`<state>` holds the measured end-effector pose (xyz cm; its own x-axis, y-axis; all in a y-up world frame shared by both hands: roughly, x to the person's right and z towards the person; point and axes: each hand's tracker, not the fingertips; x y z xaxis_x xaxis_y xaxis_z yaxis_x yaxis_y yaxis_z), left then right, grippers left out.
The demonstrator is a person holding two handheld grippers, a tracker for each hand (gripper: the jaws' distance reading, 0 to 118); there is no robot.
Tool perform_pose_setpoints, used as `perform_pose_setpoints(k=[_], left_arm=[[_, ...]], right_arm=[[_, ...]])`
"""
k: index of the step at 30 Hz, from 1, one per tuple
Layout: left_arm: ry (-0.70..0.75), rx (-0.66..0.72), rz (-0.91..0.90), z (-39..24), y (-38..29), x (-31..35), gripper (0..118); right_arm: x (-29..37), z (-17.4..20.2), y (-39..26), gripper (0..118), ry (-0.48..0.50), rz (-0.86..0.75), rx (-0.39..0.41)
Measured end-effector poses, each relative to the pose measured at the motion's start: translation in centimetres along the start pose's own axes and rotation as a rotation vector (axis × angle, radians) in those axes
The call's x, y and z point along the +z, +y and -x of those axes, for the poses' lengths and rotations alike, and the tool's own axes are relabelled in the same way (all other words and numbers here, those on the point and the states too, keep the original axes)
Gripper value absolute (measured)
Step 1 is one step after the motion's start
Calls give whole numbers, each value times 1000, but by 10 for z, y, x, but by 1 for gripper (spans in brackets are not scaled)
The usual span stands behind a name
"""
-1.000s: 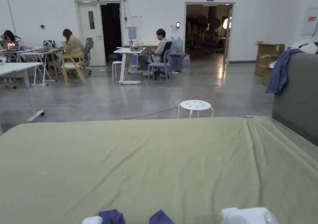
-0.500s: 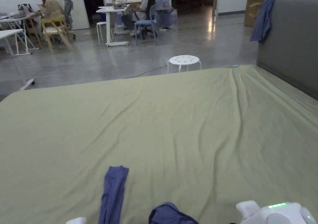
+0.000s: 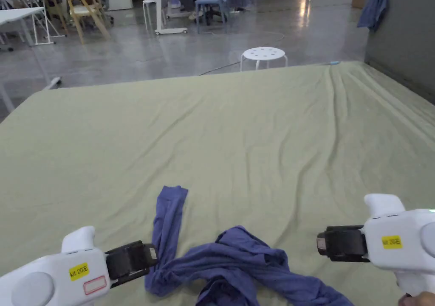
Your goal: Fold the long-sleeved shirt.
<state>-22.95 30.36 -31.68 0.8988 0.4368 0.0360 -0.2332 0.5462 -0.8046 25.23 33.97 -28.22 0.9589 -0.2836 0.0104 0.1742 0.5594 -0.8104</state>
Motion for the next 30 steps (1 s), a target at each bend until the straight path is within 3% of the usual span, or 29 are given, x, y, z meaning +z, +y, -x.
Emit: perform_pose_setpoints(k=[1,2,3,4,5,7,9,11,12,13,14,15,16,18,20,22,27,28,30], left_arm=[[15,6,75,-1,-15,6,116],[18,10,104,-1,-33,11,105],[15,15,107,-6,-50,13,74],[1,3,150,-10,-68,11,10],[3,-13,204,-14,-82,8,0],[-36,-34,264,-25,-99,2,0],[-57,-71,239,-35,-97,0,0],[-51,-134,169,-43,-75,-11,1],[-21,-157,120,-44,-63,-18,16],[10,-183,81,-44,-48,-30,73],[45,-209,67,-41,-34,-47,117],[92,-222,106,-37,-22,-68,116],[88,-212,4,-31,-9,-88,115],[214,-154,188,-15,5,-129,114],[240,-141,231,-3,11,-163,98],[263,-176,252,3,10,-190,67],[254,-212,171,-13,5,-180,48],[179,-191,139,-15,7,-175,11],[188,-181,117,-22,7,-164,12]], right_arm=[[10,4,-9,94,45,8,-12],[17,7,-19,91,73,17,-12],[23,13,-29,74,82,19,-2],[25,20,-40,25,65,25,11],[23,25,-49,0,61,44,18],[24,26,-66,0,147,89,-61],[15,25,-77,0,361,169,-160],[8,29,-84,0,407,181,-203],[9,33,-84,0,371,170,-175],[6,39,-84,0,343,166,-141],[4,42,-83,0,323,162,-118],[4,42,-81,0,322,162,-110],[3,39,-78,0,326,161,-115],[-5,31,-73,0,314,165,-151],[-11,18,-67,0,238,172,-189],[-20,6,-61,0,111,169,-166],[-56,-23,-38,0,-66,166,-49],[-65,-26,-33,14,-96,175,-14],[-93,-32,-23,92,-223,234,39]])
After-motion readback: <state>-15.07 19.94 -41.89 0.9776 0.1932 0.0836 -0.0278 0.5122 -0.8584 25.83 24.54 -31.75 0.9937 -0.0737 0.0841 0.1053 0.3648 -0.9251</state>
